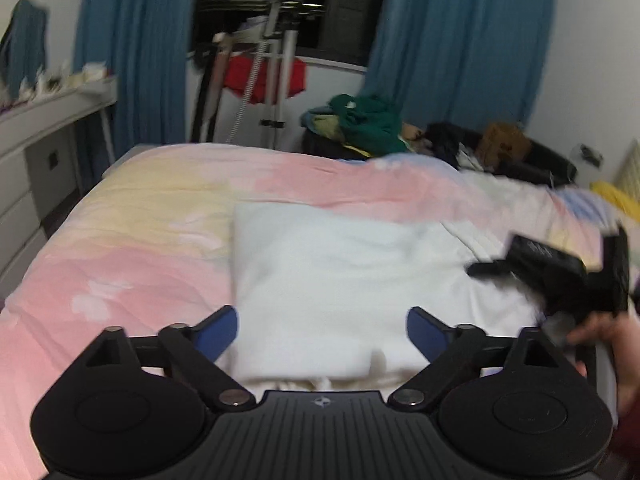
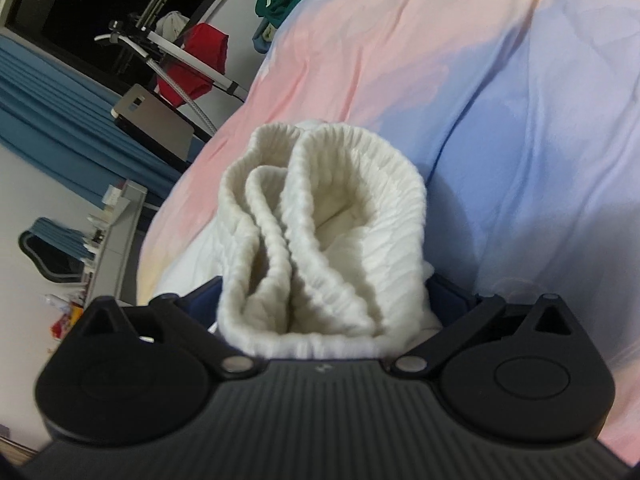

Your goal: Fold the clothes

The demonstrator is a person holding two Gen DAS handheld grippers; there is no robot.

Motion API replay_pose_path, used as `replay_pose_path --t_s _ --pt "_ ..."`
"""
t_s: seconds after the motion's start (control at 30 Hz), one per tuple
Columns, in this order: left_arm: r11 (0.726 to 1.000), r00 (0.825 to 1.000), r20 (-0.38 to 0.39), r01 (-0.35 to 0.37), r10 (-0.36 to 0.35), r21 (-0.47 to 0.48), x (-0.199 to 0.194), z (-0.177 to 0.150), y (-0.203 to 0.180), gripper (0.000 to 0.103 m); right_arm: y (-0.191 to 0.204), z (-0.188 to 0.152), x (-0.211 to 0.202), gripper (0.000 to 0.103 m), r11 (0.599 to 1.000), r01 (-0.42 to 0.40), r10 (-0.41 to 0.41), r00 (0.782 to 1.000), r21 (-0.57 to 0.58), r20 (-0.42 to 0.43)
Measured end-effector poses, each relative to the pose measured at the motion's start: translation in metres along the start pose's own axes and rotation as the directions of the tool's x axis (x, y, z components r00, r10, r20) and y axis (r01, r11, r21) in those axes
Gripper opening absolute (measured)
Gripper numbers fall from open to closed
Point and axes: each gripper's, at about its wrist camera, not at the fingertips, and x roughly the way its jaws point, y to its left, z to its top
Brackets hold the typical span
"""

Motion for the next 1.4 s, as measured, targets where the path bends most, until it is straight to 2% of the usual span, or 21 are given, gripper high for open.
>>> replay_pose_path --t_s 0.13,0.23,0.33,0.5,0.6,0.63,0.73,0.8,0.97,1.1,1.3,1.4 --pt "0.991 0.993 -0.110 -0.062 0.049 -0.120 0.032 0.006 0.026 0.097 0.013 -0.005 -0.005 0.103 0.998 -0.032 0.031 0.999 -0.051 -0.010" --pt "0.973 0.975 -0.218 -0.091 0.044 -0.210 0.059 0.006 0.045 0.097 0.018 -0.008 -0.007 0.103 0.997 -0.034 0.033 0.999 -0.072 -0.009" --pt "0.953 0.963 -0.270 -0.095 0.015 -0.286 0.071 0.004 0.058 0.103 0.019 -0.010 -0.007 0.103 0.997 -0.030 0.029 1.000 -0.075 -0.007" --pt "0.944 0.949 -0.314 -0.118 0.015 -0.309 0.079 0.005 0.060 0.103 0.022 -0.015 -0.003 0.102 0.996 0.017 -0.018 1.000 -0.093 -0.008" --pt "0.931 0.930 -0.367 -0.131 -0.003 -0.341 0.087 0.010 0.060 0.103 0.026 -0.016 -0.002 0.097 0.995 0.037 -0.037 0.999 -0.097 0.003" --pt "0.936 0.927 -0.374 -0.132 0.000 -0.326 0.089 0.014 0.057 0.103 0.027 -0.017 -0.003 0.094 0.994 0.044 -0.043 0.999 -0.100 0.006" --pt "0.961 0.928 -0.370 -0.133 0.035 -0.243 0.092 0.023 0.043 0.103 0.031 -0.019 -0.006 0.082 0.993 0.052 -0.051 0.999 -0.104 0.017" --pt "0.968 0.931 -0.364 -0.120 0.033 -0.219 0.094 0.021 0.038 0.103 0.035 -0.020 -0.007 0.076 0.991 0.059 -0.056 0.998 -0.124 0.024" --pt "0.964 0.933 -0.358 -0.054 -0.044 -0.259 0.098 0.007 0.040 0.103 0.048 -0.025 -0.007 0.062 0.981 0.092 -0.083 0.995 -0.169 0.061" --pt "0.956 0.933 -0.349 -0.019 -0.089 -0.293 0.100 0.000 0.044 0.102 0.053 -0.027 -0.008 0.055 0.974 0.116 -0.100 0.991 -0.193 0.091" --pt "0.953 0.940 -0.320 0.021 -0.122 -0.302 0.096 -0.002 0.047 0.084 0.064 -0.031 -0.015 0.043 0.961 0.131 -0.101 0.986 -0.244 0.130" --pt "0.948 0.947 -0.294 0.032 -0.130 -0.316 0.089 0.000 0.049 0.066 0.078 -0.030 -0.025 0.039 0.946 0.120 -0.077 0.985 -0.300 0.152"
